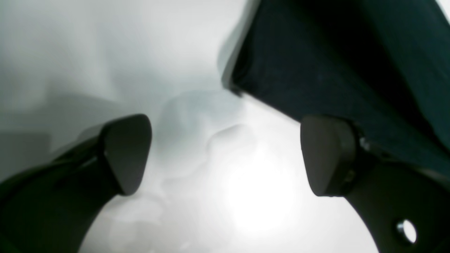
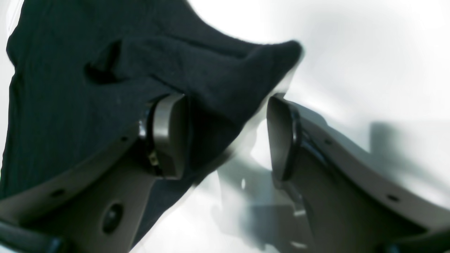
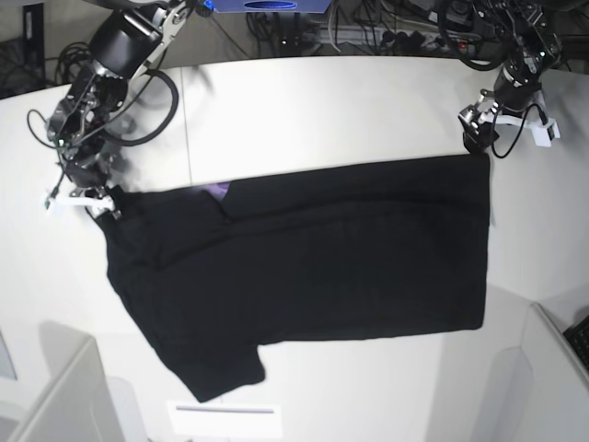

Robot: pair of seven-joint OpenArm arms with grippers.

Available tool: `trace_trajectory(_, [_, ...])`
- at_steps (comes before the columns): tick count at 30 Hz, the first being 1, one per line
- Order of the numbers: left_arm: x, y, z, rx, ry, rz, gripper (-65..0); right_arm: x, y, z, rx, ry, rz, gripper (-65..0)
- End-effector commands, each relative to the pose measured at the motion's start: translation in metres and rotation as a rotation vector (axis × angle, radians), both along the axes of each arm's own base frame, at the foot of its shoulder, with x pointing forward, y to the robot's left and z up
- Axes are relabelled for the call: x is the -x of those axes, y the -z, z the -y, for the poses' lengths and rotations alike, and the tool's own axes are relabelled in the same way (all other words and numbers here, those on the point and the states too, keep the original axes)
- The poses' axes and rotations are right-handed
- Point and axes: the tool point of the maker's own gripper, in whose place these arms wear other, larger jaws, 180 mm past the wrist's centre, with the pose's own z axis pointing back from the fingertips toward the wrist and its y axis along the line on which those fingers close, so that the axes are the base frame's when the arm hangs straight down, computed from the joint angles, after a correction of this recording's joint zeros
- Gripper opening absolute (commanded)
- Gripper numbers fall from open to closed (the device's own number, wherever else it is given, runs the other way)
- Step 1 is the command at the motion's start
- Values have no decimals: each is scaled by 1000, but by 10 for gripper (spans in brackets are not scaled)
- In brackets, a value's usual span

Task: Fold the T-shirt properly
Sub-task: 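Lay the shirt down and drag it flat with both grippers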

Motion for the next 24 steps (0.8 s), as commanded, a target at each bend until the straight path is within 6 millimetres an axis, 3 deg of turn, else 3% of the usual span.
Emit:
trace_trajectory(1, [-8,-8,-3,-8,0,40,0,-6,-5,4,10,-1,10,-315])
trace_trajectory(9, [-20,-6,-2,15,-7,55,0,-1,7,-3,-14,-9,-21,-315])
trace_trajectory(20, [-40,3,0,68,-29,72,0,0,8,-3,-14,-11,-24,-317])
trace_trajectory(24, [-50,11,13,87,23,55,0,0,8,-2,-14,-8,-24,-317])
